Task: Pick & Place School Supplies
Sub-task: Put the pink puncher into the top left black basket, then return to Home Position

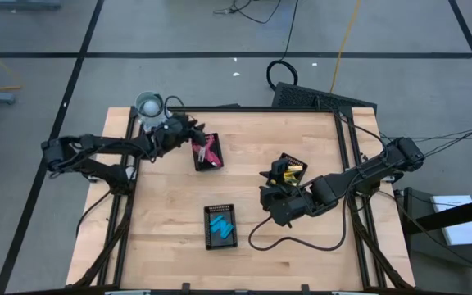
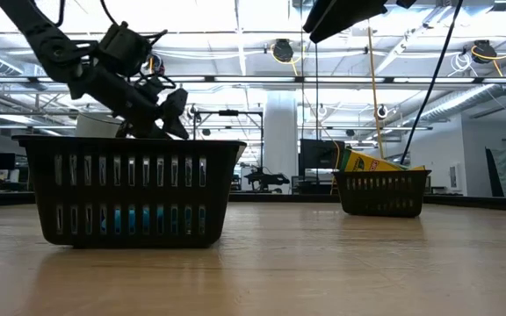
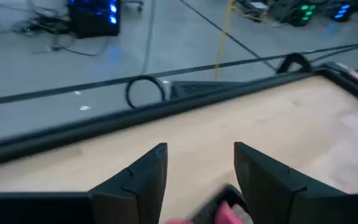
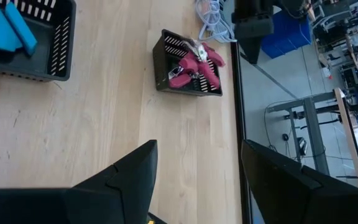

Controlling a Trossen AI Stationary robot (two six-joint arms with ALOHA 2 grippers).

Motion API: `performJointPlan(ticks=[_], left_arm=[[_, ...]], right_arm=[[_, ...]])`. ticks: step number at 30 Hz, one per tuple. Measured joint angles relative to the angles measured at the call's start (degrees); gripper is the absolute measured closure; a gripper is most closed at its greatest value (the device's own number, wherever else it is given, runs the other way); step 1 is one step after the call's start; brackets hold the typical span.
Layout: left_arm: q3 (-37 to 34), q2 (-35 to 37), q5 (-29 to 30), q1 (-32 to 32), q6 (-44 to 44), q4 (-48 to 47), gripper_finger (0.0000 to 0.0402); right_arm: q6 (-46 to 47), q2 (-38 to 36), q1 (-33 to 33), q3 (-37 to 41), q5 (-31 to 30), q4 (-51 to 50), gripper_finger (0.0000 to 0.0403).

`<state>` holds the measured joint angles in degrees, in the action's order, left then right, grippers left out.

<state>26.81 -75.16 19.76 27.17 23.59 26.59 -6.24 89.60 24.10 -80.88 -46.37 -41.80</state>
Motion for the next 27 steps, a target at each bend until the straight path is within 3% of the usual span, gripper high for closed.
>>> performJointPlan(ticks=[5, 11, 17, 22, 27], left_arm=[[2.9, 0.0, -1.9, 2.7, -2.5, -2.0, 0.0202], [6.1, 0.0, -4.2, -0.7, -7.9, -2.6, 0.0201], [6.9, 4.6, -4.0, -9.6, -20.8, -3.5, 0.0201], [6.9, 13.8, 0.1, -19.2, -29.1, -14.5, 0.0201], [6.9, 23.5, 1.3, -29.2, -28.3, -27.8, 0.0201]], right_arm=[[0.0, 0.0, 0.0, 0.0, 0.0, 0.4, 0.0179], [0.5, 0.0, -0.1, 0.0, 0.0, 0.4, 0.0179], [2.1, 0.0, -0.1, 0.0, 0.0, -2.3, 0.0179], [2.7, -0.7, 0.4, 2.4, 4.5, -2.0, 0.0179], [2.3, -7.1, 1.1, 9.7, 10.9, 10.4, 0.0179]])
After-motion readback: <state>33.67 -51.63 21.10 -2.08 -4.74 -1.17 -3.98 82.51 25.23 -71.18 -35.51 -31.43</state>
